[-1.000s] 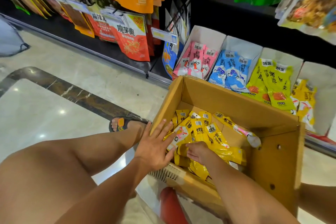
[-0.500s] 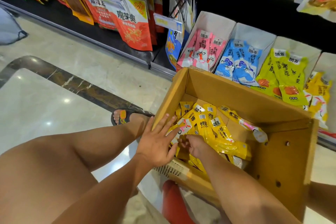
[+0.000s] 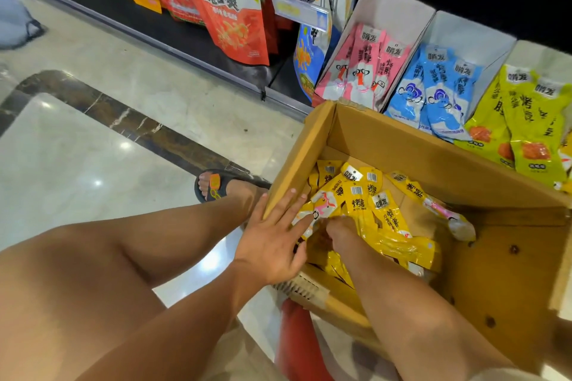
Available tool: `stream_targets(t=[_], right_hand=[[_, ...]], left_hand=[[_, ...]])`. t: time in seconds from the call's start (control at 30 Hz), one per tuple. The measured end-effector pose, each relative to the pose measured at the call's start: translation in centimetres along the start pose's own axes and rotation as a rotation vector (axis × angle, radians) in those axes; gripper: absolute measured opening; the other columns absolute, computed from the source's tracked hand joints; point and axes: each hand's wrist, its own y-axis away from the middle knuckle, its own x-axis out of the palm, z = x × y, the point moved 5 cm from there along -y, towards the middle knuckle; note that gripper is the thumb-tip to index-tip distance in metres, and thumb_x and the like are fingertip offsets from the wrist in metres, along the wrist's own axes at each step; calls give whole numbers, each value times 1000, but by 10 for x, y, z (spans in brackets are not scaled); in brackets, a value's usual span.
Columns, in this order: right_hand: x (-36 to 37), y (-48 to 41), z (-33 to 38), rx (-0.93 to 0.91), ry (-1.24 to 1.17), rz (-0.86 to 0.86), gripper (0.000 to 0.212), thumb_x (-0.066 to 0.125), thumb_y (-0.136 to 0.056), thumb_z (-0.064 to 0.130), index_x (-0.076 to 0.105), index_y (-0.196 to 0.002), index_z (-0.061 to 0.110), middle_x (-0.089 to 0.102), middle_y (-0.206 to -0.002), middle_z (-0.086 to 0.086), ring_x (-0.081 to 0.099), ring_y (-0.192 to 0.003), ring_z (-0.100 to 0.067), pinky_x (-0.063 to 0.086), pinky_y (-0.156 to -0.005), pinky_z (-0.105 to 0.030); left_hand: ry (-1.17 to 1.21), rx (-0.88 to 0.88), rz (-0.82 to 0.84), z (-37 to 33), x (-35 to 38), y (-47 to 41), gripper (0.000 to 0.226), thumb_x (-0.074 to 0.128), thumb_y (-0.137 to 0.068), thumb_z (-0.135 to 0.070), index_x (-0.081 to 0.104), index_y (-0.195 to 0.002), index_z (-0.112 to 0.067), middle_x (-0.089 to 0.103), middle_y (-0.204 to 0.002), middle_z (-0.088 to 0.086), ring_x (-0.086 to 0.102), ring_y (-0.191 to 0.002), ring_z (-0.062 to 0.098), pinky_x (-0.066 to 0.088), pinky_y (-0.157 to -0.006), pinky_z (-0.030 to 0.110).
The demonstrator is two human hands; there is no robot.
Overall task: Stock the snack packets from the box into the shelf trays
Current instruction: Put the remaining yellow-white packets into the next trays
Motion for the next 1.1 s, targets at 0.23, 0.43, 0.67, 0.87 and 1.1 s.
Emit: stream_targets(t=[0.23,0.43,0.67,0.87,1.1], right_hand=[[-22,3,-28,31,-6,11,32,85,-78,23,70,-104,12,71,-97,-16,68,-87,-30,56,-50,-32],[-78,26,-15,-404,475,-320,32,68,-88,30,57,-117,22,54,-127,-6,63,-101,-35,41,-67,-33],[-94,-1,-33,-274,658,-198,79,75,-85,36,33,-145,9,37,-142,-20,55,-120,-44,50,-94,-51],[-111,-1,-27,-323,556,-164,53,83,-69,35,63,-112,10,64,-112,-13,65,-100,-34,53,-78,-35],[-132,27,-21,-361,528,-188,7,62,-84,17,60,-78,20,71,-65,1,70,-62,-16,60,-69,-36]], left_hand=[[-11,-2,39,2,0,1,58,46,-93,-51,54,-147,-32,27,-169,2,5,-160,23,17,-120,64],[-21,-19,57,1,0,0,59,44,-93,-51,53,-148,-32,24,-170,0,2,-160,22,18,-120,64],[-8,-18,60,1,3,0,58,45,-93,-51,55,-147,-32,27,-169,0,5,-160,22,20,-119,63],[10,-19,46,2,2,1,57,45,-93,-52,56,-145,-32,28,-168,-1,4,-160,21,20,-119,62],[-13,-22,82,2,3,0,60,42,-94,-56,53,-147,-33,23,-170,-2,1,-160,21,21,-120,62]])
